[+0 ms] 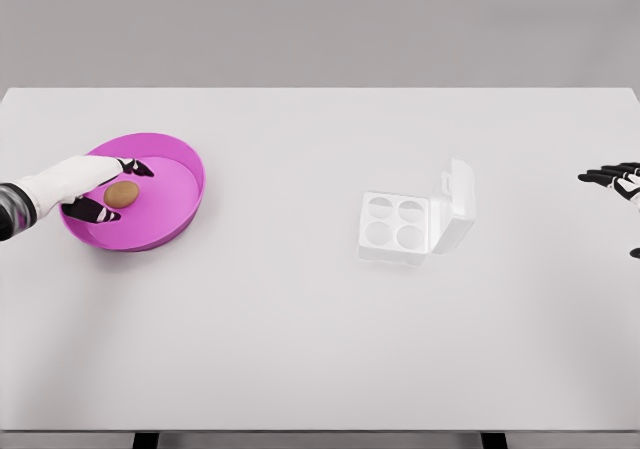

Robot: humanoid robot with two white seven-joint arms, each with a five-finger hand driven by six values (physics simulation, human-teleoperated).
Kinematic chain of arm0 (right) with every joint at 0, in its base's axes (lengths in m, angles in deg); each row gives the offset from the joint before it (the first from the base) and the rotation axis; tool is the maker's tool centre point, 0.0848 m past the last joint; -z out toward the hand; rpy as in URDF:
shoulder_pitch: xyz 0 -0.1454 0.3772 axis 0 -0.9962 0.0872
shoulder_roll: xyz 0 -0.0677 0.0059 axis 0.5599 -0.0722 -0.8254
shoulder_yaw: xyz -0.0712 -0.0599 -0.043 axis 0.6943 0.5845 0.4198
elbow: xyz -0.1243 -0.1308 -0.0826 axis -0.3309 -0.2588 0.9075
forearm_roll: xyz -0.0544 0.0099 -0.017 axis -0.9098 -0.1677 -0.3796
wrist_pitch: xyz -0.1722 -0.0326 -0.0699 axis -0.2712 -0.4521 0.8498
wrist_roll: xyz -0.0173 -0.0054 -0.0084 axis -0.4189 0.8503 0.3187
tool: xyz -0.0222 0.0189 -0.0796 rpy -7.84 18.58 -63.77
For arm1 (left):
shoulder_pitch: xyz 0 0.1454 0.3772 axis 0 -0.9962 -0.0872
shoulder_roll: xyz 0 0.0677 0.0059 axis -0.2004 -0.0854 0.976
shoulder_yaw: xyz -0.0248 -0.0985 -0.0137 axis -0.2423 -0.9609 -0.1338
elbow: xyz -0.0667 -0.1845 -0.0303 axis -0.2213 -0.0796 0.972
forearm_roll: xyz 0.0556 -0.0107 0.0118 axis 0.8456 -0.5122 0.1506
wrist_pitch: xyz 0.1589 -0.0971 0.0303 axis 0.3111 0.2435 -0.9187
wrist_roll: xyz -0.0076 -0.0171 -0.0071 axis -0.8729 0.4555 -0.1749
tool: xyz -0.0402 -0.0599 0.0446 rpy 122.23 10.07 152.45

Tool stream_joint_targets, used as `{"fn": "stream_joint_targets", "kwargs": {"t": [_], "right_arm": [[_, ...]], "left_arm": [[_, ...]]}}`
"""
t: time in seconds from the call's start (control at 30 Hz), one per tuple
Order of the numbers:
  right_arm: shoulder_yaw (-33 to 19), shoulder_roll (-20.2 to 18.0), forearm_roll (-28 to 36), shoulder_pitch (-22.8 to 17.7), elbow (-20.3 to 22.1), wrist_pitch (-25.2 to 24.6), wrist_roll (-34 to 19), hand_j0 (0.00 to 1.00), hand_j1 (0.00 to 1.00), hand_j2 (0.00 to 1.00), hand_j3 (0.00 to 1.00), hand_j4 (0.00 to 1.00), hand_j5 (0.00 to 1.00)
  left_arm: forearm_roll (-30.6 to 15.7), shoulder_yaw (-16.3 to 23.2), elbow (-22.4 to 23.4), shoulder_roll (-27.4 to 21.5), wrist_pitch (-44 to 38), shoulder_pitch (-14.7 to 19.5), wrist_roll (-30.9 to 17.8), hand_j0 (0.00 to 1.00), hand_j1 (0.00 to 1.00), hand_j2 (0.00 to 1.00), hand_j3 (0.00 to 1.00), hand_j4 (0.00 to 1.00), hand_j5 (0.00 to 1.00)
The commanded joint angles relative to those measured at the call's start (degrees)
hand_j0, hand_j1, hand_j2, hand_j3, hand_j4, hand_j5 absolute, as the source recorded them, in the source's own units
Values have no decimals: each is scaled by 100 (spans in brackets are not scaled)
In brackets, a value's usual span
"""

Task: Pack egg into the box and close the box lid

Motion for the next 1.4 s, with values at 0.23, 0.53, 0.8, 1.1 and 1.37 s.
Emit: {"fn": "stream_joint_targets", "kwargs": {"t": [0.23, 0.53, 0.8, 1.1, 1.37], "right_arm": [[-1, -4, 37, 0, -2, -17, 3, 100, 100, 100, 100, 100, 100], [-1, -4, 37, 0, -28, -17, 3, 100, 100, 100, 100, 100, 100], [-1, 14, 37, 9, -28, -17, 3, 100, 100, 100, 100, 100, 100], [-1, 23, 37, 9, -28, -17, 3, 100, 100, 100, 100, 100, 100], [-9, 40, 37, 18, -28, -17, 3, 100, 100, 100, 100, 100, 100]], "left_arm": [[-12, -14, -1, -7, -3, -9, 2, 76, 76, 76, 76, 76, 76], [-12, -14, 140, -16, -3, -9, 2, 74, 74, 74, 74, 74, 74], [-21, -14, 140, -7, -3, -9, 2, 67, 67, 67, 67, 67, 67], [-21, -14, 140, -7, -11, 0, 2, 55, 55, 55, 55, 55, 55], [-47, -40, 122, -7, -11, 9, 2, 45, 45, 45, 45, 45, 45]]}}
